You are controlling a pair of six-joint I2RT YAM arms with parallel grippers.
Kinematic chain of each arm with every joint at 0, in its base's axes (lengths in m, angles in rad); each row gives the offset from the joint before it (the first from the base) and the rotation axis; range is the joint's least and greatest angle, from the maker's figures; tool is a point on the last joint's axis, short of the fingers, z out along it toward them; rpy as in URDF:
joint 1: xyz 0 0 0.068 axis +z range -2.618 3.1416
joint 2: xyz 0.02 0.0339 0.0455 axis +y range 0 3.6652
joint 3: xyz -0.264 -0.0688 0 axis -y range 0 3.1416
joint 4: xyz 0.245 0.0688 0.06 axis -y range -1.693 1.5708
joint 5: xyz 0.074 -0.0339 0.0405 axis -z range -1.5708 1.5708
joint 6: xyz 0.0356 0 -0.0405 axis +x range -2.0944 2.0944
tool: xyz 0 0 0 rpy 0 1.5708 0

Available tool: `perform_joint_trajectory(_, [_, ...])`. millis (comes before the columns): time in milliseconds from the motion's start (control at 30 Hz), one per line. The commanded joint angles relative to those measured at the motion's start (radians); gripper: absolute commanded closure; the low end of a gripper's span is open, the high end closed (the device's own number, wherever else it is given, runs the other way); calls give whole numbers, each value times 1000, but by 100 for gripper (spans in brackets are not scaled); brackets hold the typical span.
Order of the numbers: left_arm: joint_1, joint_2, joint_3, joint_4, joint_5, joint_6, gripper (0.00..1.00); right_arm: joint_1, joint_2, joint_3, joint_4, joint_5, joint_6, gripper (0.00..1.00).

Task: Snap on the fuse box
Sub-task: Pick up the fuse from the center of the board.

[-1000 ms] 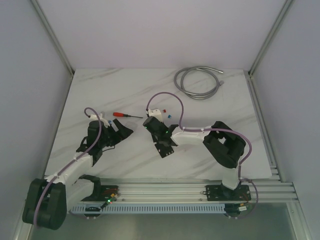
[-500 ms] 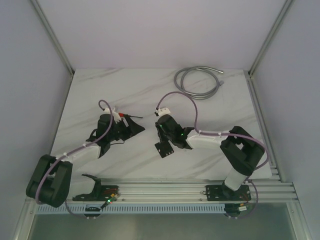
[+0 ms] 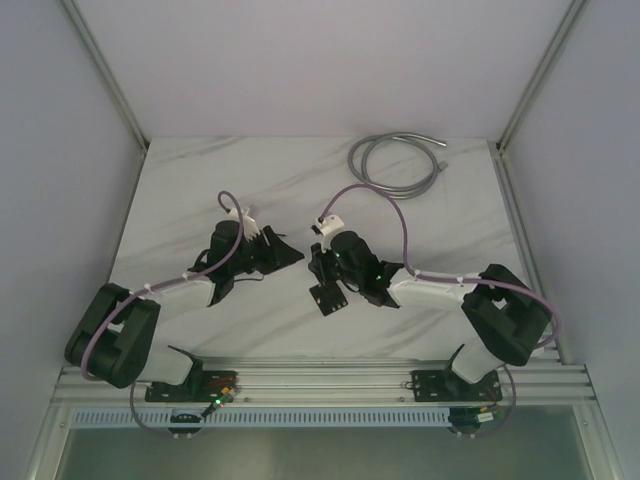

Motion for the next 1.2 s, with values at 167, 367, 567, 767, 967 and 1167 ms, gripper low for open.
perform_joint_trajectory(167, [-35,85,30,90,38,-37,53,-2,-62,-35,103,-88,-23,73])
perform_joint_trajectory(367, [-47,118,36,117,49,-56,58,-1,-65,-38,114,-97,-22,73])
perform_joint_trajectory(567, [-66,128,39,154,69,-84,70,-2,-57,-39,128,-91,-19,73])
perform_joint_trajectory(767, [-76,122,39,144,55,-89,84,-1,-59,-40,139,-79,-15,73])
perform_joint_trajectory(967, [-81,111,37,139,36,-95,97,-1,-72,-45,152,-63,-7,73])
perform_joint_trajectory(1167, [-83,53,17,145,-14,-116,100,-2,-118,-59,150,-12,64,64])
